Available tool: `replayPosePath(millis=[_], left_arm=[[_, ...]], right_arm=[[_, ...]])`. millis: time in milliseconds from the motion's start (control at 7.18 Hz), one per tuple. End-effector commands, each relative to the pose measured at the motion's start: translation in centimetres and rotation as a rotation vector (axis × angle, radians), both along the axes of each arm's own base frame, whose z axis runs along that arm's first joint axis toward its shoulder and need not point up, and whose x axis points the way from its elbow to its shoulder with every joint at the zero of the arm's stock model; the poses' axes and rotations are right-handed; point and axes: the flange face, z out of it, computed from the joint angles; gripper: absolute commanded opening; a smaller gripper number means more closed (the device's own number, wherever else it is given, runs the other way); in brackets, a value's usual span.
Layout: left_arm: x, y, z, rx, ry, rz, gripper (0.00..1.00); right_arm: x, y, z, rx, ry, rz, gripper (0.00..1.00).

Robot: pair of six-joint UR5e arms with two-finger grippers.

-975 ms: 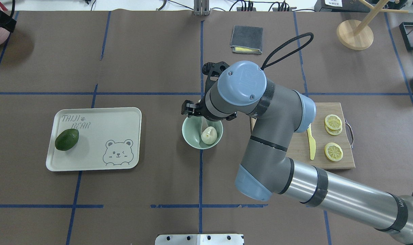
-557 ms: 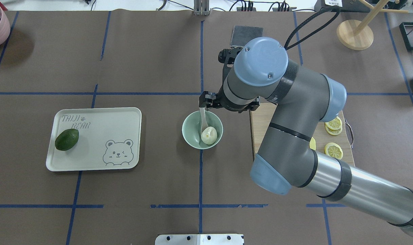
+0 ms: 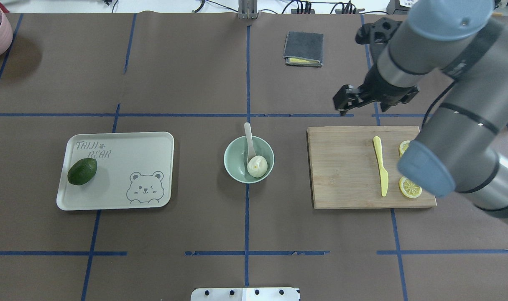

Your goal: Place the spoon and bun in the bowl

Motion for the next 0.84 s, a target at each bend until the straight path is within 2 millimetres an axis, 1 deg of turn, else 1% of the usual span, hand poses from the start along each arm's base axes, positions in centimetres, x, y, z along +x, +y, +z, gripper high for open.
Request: replayPosePath(millis=[0,139,279,418,557,697], left_arm=[[-0.6,0.7,1.4,-0.016,0.017,0.007,1.0],[-0.8,1.7,2.9,-0.037,0.02,0.006,1.0],[-0.8,2.1,3.4,-0.048,0.026,0.005,1.0],[-0.8,2.9,4.3,-0.062,0.035,0.006,1.0],[-0.7,3.3,4.8,-0.075,0.047,0.008,1.0],[-2.0,4.9,6.7,-0.104,0.05,-0.017,1.0]], right_arm=[[13.8,-1.3,10.5,0.005,0.003,-0.085,1.0],[19.5,-1.8,14.5,0.042,0.004,-0.124,1.0],[23.3,-2.1,18.6,0.027,0.014,-0.129,1.0],[26.5,-1.6,24.3,0.031,0.026,-0.2,1.0],[31.3,-1.2,28.2,0.044,0.02,-0.207,1.0],[33.1,-0.1,31.3,0.036,0.009,-0.227,1.0]])
